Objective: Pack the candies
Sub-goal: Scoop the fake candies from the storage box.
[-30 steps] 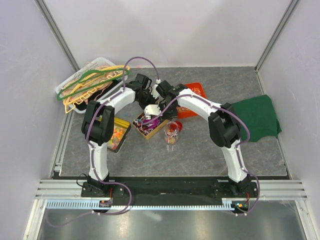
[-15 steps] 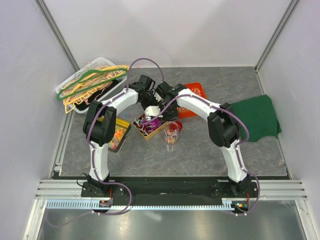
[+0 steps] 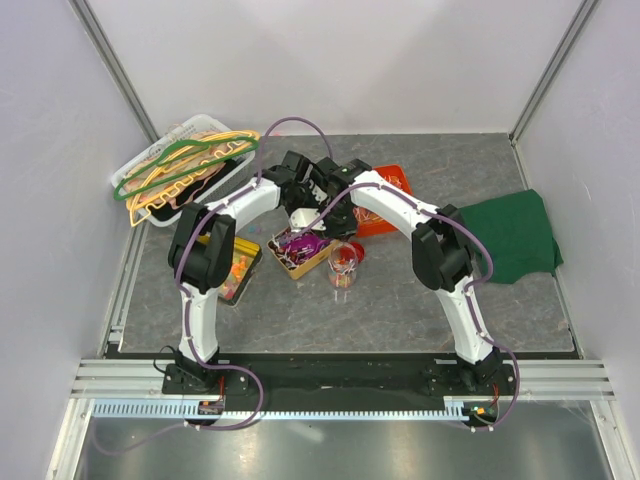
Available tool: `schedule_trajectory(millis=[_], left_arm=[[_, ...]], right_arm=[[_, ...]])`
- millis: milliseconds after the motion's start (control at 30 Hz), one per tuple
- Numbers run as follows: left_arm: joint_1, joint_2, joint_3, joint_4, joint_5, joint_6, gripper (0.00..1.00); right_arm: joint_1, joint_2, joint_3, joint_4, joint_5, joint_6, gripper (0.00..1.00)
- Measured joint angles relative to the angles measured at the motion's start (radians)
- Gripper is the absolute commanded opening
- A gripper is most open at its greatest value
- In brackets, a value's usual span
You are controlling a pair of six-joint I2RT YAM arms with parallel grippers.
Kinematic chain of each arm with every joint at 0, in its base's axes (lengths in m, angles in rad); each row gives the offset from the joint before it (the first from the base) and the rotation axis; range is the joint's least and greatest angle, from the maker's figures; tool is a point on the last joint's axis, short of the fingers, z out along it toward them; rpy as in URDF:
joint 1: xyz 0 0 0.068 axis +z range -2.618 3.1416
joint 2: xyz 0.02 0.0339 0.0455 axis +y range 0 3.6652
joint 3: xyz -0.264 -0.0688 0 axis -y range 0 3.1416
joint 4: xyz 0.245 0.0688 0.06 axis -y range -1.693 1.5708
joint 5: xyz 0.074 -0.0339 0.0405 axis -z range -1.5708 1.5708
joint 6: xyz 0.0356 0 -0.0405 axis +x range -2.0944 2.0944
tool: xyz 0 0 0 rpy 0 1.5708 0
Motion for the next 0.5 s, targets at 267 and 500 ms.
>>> schedule_trajectory(millis=[267, 500], left_arm=[[-0.03, 0.0, -0.008, 0.02, -0.051, 0.0, 0.02], [-0.035, 0.0, -0.013, 0.031, -0.067, 0.001, 0.02]], right_arm=[[-0.008, 0.007, 0.003, -0.023, -0.005, -0.004, 0.0], [-0.009, 0.007, 0.003, -0.023, -0.007, -0.005, 0.0]])
